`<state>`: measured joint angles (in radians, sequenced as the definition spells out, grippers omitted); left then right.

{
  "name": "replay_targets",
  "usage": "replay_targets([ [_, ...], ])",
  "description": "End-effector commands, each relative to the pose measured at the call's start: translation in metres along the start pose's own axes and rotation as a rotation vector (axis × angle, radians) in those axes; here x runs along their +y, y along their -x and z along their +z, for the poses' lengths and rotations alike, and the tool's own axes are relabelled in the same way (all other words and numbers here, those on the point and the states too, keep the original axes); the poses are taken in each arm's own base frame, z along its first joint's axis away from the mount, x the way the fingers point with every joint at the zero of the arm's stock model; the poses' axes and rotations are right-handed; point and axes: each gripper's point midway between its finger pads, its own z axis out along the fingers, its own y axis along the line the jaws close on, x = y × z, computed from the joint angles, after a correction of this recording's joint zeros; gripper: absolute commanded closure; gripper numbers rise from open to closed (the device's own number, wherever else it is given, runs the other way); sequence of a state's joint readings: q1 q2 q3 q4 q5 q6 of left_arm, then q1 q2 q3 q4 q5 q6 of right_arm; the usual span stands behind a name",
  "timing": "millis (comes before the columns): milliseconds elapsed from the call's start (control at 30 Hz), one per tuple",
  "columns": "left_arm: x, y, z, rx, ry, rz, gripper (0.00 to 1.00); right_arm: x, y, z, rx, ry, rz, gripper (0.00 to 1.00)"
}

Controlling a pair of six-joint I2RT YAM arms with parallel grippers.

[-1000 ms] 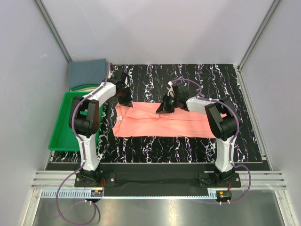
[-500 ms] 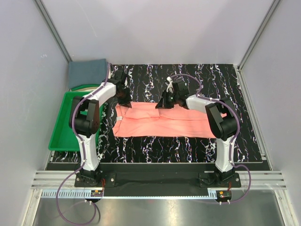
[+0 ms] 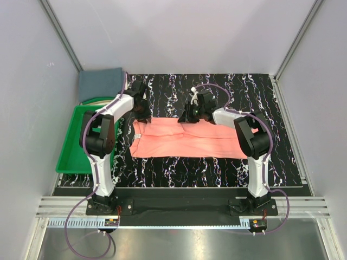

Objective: Fold and stack the t-shirts
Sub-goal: Fold the tshirt

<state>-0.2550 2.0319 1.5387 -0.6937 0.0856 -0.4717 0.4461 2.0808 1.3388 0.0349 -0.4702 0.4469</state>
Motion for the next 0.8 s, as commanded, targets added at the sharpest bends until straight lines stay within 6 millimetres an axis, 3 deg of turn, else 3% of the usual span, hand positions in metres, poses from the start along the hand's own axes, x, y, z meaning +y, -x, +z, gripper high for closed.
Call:
replay_targets([
  [0, -0.006, 0.028, -0.024, -0.091, 0.009, -0.024, 0.67, 0.011, 0.021, -0.002, -0.048, -0.004, -0.043, 0.71],
  [100, 0.011, 0.031, -0.045, -0.148, 0.094, -0.030, 0.50, 0.007, 0.017, -0.014, -0.033, -0.061, -0.048, 0.62],
  [233, 0.009, 0.030, -0.076, -0.188, 0.064, -0.013, 0.46, 0.013, 0.011, -0.033, -0.025, -0.059, -0.087, 0.56],
  [333, -0.002, 0.015, -0.094, -0.166, -0.036, 0.006, 0.46, 0.022, 0.002, -0.041, 0.003, -0.009, -0.129, 0.51],
  [500, -0.014, -0.026, -0.078, -0.030, -0.168, 0.030, 0.46, 0.027, -0.016, -0.039, 0.079, 0.066, -0.163, 0.47],
  [767, -0.003, -0.042, -0.040, 0.050, -0.134, 0.001, 0.51, 0.014, -0.031, -0.022, 0.149, 0.072, -0.131, 0.47],
])
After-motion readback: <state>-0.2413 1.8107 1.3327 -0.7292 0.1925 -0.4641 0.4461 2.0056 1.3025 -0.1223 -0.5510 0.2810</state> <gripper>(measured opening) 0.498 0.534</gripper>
